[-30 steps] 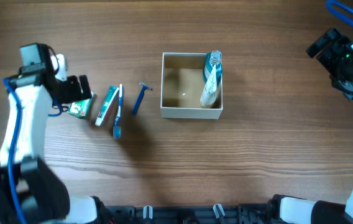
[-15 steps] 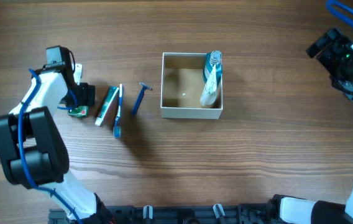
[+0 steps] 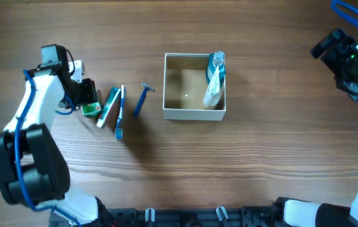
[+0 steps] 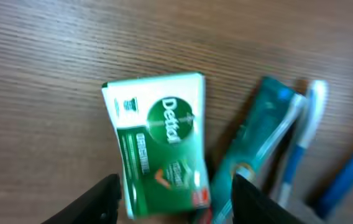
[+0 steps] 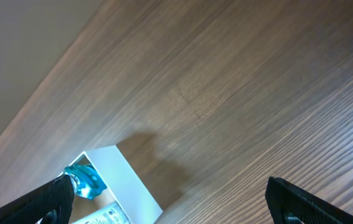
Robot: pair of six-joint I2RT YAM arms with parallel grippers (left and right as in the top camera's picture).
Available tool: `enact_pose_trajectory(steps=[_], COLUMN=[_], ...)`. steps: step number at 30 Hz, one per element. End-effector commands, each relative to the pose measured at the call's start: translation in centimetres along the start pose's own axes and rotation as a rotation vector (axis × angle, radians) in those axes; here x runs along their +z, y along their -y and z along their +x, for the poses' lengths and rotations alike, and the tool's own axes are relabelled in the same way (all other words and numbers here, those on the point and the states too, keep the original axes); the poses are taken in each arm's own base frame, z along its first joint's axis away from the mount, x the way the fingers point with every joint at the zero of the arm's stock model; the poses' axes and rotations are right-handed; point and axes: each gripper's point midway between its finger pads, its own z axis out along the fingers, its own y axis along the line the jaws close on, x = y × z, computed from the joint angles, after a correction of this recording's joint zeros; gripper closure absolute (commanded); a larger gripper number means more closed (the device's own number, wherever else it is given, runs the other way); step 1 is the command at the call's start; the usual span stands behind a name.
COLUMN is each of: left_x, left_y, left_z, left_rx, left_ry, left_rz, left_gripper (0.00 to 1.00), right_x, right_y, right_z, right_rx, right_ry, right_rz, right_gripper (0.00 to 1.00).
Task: Pack container
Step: 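Reach the left gripper to the green Dettol soap and grasp it, then carry the soap into the box and release with left gripper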
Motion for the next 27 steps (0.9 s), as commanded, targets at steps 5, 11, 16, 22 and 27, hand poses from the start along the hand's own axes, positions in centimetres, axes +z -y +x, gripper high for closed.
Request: enact_pose_trajectory(steps=[5,11,16,22,27], left_x=[-2.7,1.4,3.7,5.2,3.2], left_y=[1.0,0.5,0.5,0.3,1.2], left_z=[-1.1,-0.8,0.4,1.2,1.3], left_rx=[-0.072,-0.152,-0.15,-0.143,-0.144], left_ry=[0.077,0.008,-0.064,-0.108,-0.107], left_rz=[0.048,0.034,0.025,0.001,0.034], left_gripper=[0.24,0.27,0.34,0.6,0.77], right_x=[0.3,0.3,0.3,0.3,0.3], right_y=[0.0,0.0,0.0,0.0,0.0], right_z=[-0.1,-0.1,-0.1,-0.1,-0.1], right_rx=[0.022,0.022,0.022,0.022,0.022], right_ry=[-0.004,-0.004,-0.004,-0.004,-0.004], right_rz=[0.004,0.004,0.004,0.004,0.004], right_gripper=[0.0,0.0,0.0,0.0,0.0])
